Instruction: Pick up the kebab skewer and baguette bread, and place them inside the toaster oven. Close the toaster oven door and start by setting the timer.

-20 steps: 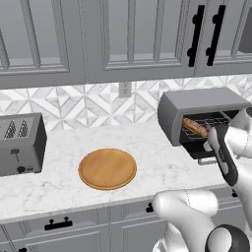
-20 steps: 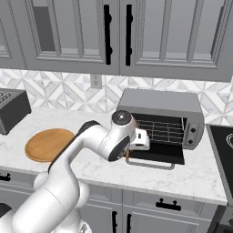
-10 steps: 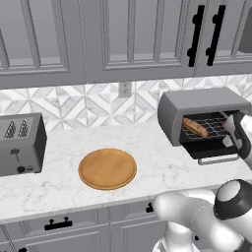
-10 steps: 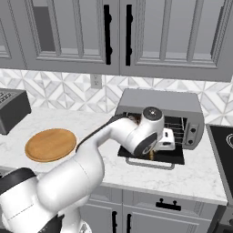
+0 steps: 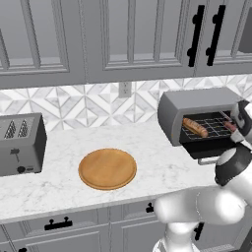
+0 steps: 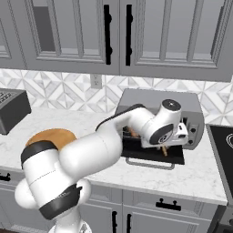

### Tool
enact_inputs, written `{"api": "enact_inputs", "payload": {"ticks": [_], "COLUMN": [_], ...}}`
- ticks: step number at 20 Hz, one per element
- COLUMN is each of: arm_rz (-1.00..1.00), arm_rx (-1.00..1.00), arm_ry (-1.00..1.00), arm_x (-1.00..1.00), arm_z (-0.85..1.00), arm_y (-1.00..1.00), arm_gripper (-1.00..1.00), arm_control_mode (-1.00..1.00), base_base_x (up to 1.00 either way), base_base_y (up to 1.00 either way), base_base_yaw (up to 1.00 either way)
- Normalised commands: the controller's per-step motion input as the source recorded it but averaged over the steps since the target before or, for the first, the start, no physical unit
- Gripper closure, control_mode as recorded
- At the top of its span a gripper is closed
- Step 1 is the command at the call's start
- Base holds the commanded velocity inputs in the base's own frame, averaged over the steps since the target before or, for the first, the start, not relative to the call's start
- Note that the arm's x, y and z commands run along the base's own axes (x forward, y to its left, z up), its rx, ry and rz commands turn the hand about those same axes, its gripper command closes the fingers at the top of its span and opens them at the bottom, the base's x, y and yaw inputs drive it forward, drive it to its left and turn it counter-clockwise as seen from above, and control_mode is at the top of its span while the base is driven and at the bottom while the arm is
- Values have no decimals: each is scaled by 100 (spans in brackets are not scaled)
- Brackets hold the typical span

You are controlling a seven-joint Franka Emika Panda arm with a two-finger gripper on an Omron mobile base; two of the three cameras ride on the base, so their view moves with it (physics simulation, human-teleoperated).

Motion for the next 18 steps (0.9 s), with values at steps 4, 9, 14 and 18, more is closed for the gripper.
{"api": "enact_inputs", "payload": {"ticks": [4,9,14,18], "arm_rz": [22,17,7,3], "arm_rx": [0,0,0,0], "arm_ry": [5,3,1,0], "arm_x": [20,30,30,24], "arm_z": [-6,-1,-10,-1], "arm_y": [0,1,9,16], "arm_gripper": [100,100,100,100], "arm_control_mode": [-100,-100,-100,-100], "base_base_x": [0,0,0,0], "base_base_y": [0,0,0,0], "base_base_yaw": [0,0,0,0]}}
